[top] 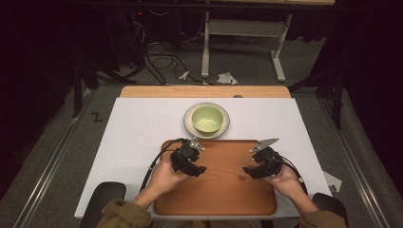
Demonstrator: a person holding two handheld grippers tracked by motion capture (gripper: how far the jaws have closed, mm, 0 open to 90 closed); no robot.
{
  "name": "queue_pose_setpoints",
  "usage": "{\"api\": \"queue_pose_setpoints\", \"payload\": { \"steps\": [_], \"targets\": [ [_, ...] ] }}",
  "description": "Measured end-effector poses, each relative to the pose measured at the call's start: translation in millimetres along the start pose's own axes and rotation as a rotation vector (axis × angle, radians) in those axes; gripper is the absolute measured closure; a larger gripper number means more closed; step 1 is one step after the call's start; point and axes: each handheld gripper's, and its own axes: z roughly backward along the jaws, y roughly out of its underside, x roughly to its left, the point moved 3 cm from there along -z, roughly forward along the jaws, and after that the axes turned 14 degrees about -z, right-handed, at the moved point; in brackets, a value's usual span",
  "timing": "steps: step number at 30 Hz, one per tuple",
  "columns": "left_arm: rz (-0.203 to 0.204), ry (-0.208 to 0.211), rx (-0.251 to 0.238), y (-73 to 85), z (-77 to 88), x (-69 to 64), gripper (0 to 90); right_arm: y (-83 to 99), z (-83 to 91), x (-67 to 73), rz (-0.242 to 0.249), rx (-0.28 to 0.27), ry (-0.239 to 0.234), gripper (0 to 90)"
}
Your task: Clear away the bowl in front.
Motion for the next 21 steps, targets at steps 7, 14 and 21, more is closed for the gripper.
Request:
{"api": "queue_pose_setpoints", "payload": {
  "steps": [7, 14, 21],
  "targets": [
    [0.002, 0.001, -0.006, -0.4, 1.5, -0.2, 46.4, 0.2, -0.6, 0.4, 0.007, 0.003, 0.000, 38.6],
    [0.006, 0.001, -0.014, 0.1, 4.7, 1.1, 46.3, 0.1, -1.3, 0.6, 0.017, 0.009, 0.004, 38.5],
    [0.009, 0.000, -0.035, -2.0, 10.8, 0.6, 46.1, 0.3, -0.8, -0.2, 0.005, 0.007, 0.004, 38.3]
  ]
}}
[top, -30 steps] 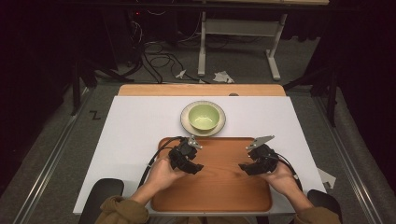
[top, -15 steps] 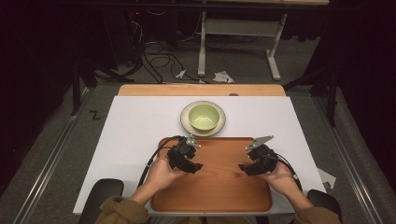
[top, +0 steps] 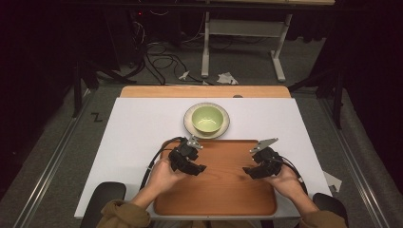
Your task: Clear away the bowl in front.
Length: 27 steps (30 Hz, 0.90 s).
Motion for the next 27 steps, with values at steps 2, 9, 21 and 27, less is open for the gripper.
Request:
{"api": "queue_pose_setpoints", "payload": {
  "steps": [2, 9, 21, 27],
  "targets": [
    [0.001, -0.001, -0.004, 0.0, 1.7, -0.2, 46.1, 0.0, -0.6, -0.2, -0.003, 0.001, 0.003, 38.3],
    [0.005, -0.007, -0.022, -2.5, 10.9, -0.9, 45.8, 0.4, -4.0, 1.0, 0.004, 0.018, 0.013, 38.2],
    [0.054, 0.019, -0.063, -17.5, 18.2, 8.1, 45.9, 0.6, -2.5, -0.6, 0.029, 0.017, 0.014, 38.3],
    [0.075, -0.002, -0.065, -27.8, 22.2, 17.5, 45.9, 0.6, -1.5, 1.4, 0.045, 0.015, 0.009, 38.3]
  ]
}}
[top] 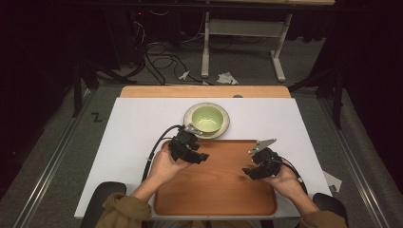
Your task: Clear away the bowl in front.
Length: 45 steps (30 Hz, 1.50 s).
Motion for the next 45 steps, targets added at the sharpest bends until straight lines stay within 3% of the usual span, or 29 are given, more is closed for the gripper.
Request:
{"api": "queue_pose_setpoints", "payload": {
  "steps": [16, 37, 39, 42, 45],
  "targets": [
    [0.059, -0.047, -0.002, -19.5, -0.7, 26.9, 46.0, -0.7, 0.6, 1.0, -0.008, -0.003, 0.001, 38.3],
    [0.116, -0.144, 0.047, -41.6, -12.3, 68.8, 46.7, -1.1, 1.3, 1.7, 0.002, -0.005, 0.002, 38.3],
    [0.136, -0.152, 0.046, -42.6, -14.0, 72.5, 46.8, -1.4, 1.4, 2.5, 0.007, -0.003, 0.002, 38.3],
    [0.123, -0.183, 0.069, -42.1, -14.8, 78.2, 46.7, -1.6, 1.4, 3.1, 0.016, -0.005, 0.003, 38.3],
    [0.135, -0.189, 0.072, -40.8, -16.3, 82.4, 46.7, -1.3, 1.9, 2.7, 0.005, -0.005, 0.000, 38.3]
  ]
}}
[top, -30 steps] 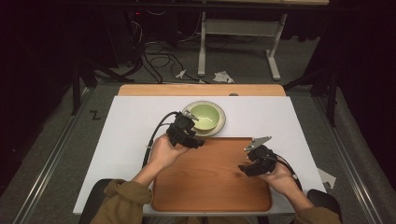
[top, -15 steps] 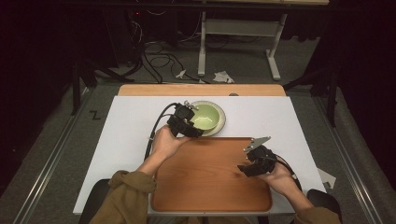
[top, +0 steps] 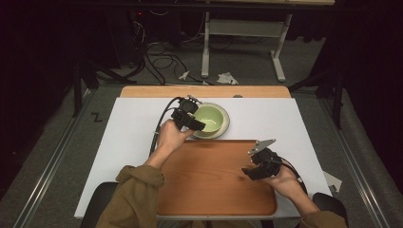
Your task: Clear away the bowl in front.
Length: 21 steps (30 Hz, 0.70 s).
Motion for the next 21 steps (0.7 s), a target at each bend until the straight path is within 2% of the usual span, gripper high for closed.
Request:
{"api": "queue_pose_setpoints", "payload": {
  "steps": [3, 5, 6, 13, 21],
  "targets": [
    [0.017, -0.021, 0.018, 2.0, -5.0, 7.0, 46.6, -0.5, -0.1, -0.1, 0.007, -0.001, 0.000, 38.3],
    [0.022, -0.022, 0.023, 2.7, -5.9, 9.0, 46.6, -0.4, -0.4, 0.3, 0.008, 0.002, 0.003, 38.2],
    [0.037, -0.026, 0.026, 3.8, -7.2, 12.7, 46.6, -0.6, -1.3, 0.6, 0.020, 0.003, 0.001, 38.2],
    [0.084, -0.045, 0.050, 5.3, -12.6, 27.2, 46.6, -0.6, -1.3, 0.4, 0.015, 0.007, 0.000, 38.2],
    [0.106, -0.063, 0.083, 3.0, -22.1, 36.2, 46.3, -1.1, -1.2, 1.0, 0.018, -0.002, -0.003, 38.2]
  ]
}}
